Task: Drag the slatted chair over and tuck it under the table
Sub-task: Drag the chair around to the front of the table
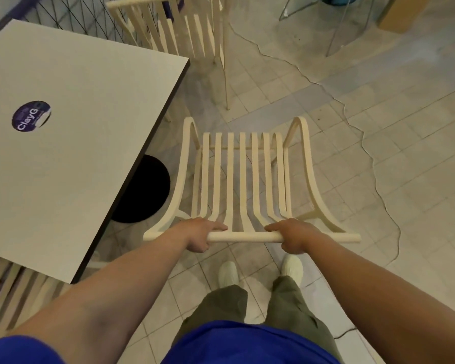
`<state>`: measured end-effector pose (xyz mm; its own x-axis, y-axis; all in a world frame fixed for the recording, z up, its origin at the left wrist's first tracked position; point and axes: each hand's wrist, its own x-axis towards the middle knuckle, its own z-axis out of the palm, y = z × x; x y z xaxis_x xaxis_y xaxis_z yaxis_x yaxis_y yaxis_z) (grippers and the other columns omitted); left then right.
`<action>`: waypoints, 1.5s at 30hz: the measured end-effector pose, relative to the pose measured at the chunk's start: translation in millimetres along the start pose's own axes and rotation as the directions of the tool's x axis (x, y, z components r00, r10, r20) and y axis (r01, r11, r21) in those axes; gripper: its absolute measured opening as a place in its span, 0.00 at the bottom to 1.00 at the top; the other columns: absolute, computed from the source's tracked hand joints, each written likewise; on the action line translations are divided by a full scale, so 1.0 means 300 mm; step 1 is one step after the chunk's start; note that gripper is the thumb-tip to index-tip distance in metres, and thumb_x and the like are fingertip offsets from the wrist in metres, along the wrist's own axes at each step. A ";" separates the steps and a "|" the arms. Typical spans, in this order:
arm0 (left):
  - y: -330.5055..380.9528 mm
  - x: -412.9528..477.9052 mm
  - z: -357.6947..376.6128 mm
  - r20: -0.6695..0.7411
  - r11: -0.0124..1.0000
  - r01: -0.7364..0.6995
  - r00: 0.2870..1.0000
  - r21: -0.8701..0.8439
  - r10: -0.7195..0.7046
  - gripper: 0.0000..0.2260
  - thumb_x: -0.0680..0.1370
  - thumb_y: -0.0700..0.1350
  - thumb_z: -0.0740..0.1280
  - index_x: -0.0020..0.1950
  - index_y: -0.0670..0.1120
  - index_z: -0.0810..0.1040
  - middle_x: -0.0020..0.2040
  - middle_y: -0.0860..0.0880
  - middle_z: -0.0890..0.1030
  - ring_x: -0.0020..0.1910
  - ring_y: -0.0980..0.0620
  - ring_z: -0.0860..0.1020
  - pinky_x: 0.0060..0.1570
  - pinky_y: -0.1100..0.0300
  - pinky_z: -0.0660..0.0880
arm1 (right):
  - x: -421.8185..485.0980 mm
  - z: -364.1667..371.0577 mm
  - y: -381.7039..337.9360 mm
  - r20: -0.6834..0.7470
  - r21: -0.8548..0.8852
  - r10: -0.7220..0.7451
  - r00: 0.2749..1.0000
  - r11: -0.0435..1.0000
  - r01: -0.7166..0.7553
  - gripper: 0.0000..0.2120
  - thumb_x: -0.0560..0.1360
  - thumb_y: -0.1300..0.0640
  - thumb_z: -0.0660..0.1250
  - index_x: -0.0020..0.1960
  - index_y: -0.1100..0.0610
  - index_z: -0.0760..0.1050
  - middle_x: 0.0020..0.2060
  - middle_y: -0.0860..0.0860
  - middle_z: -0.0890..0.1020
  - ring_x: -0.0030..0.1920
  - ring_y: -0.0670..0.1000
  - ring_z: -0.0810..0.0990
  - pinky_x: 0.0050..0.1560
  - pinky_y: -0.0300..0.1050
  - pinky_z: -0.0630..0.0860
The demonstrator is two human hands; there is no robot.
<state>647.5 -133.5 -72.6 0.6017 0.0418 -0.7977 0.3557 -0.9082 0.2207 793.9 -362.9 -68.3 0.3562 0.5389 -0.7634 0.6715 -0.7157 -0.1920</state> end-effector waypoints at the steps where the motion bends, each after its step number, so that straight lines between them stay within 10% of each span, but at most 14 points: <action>1: 0.004 0.001 0.000 0.002 1.000 0.008 1.000 0.005 -0.008 0.35 0.76 0.41 0.65 0.76 0.68 0.60 0.55 0.51 0.74 0.47 0.50 0.75 0.50 0.53 0.77 | 0.002 -0.002 0.006 0.008 0.006 -0.004 1.000 1.000 0.004 0.34 0.75 0.63 0.66 0.75 0.38 0.63 0.62 0.49 0.77 0.53 0.51 0.77 0.57 0.47 0.76; 45: 0.366 0.078 0.053 -0.013 0.980 0.071 0.997 -0.186 -0.075 0.41 0.76 0.32 0.65 0.80 0.64 0.54 0.63 0.49 0.74 0.54 0.47 0.76 0.54 0.52 0.77 | -0.005 -0.078 0.380 0.112 -0.192 -0.099 0.989 0.974 0.120 0.40 0.75 0.65 0.67 0.78 0.38 0.56 0.66 0.51 0.75 0.58 0.53 0.78 0.59 0.47 0.76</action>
<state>689.3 -238.9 -76.0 0.5829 0.1151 -0.8044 0.5245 -0.8094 0.2643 885.1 -434.7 -74.4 0.2126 0.5539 -0.8050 0.8213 -0.5476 -0.1599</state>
